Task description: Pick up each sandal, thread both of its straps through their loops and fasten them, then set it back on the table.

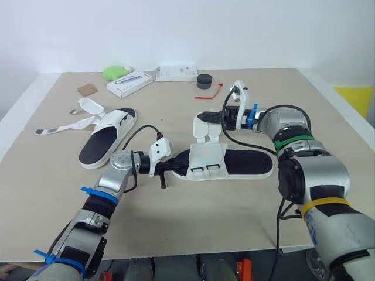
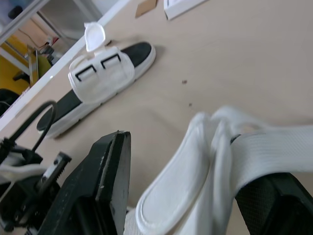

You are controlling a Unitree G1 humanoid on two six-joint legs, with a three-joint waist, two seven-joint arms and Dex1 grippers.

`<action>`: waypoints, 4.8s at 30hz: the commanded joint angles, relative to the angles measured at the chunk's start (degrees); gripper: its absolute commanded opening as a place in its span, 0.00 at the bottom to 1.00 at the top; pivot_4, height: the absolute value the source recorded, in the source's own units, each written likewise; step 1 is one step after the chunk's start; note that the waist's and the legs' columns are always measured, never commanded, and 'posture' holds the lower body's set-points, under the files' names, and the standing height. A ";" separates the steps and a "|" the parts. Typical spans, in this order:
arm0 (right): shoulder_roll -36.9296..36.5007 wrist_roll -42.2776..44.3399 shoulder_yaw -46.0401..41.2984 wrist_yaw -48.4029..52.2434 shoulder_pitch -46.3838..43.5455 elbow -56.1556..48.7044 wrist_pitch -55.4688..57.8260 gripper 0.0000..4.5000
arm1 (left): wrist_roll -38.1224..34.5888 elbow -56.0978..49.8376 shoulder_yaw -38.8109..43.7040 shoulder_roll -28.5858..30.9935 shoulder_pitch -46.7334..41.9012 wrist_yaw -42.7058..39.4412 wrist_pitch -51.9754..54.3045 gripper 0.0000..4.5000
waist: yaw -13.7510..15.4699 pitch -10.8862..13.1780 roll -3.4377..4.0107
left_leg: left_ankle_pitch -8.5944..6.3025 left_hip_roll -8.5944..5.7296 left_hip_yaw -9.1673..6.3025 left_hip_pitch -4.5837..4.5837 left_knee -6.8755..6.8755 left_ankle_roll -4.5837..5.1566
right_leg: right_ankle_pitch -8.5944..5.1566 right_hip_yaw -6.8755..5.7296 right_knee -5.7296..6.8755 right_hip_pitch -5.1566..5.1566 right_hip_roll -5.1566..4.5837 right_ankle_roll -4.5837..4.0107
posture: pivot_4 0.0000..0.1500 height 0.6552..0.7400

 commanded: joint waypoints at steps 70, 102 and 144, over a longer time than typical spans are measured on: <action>-26.91 12.45 18.35 30.96 18.42 -61.22 12.65 0.99 | 2.75 8.15 -3.36 -4.26 -0.28 -1.01 -1.01 0.00 | 1.46 -0.12 0.11 | -0.11 -0.08 -0.04 0.32 -0.05 -0.01 | -0.43 -0.01 -0.06 0.36 -0.10 -0.36 | 1.00 1.00; -7.98 19.39 28.75 -2.40 11.58 -55.87 58.13 0.99 | 2.14 5.80 -2.73 -4.19 1.24 0.80 0.09 0.00 | 1.55 -0.27 0.18 | -0.11 -0.09 -0.14 -0.33 0.15 0.01 | -0.24 -0.08 0.01 -0.20 -0.07 -0.10 | 1.00 1.00; -20.80 -13.81 7.53 -8.53 61.22 -87.92 -77.37 0.01 | 2.23 10.58 -3.08 -5.92 -0.60 -1.72 -0.38 0.00 | 1.50 -0.33 0.17 | 0.00 -0.12 -0.13 -0.30 0.16 0.08 | -0.43 -0.18 -0.12 0.05 -0.11 -0.18 | 1.00 1.00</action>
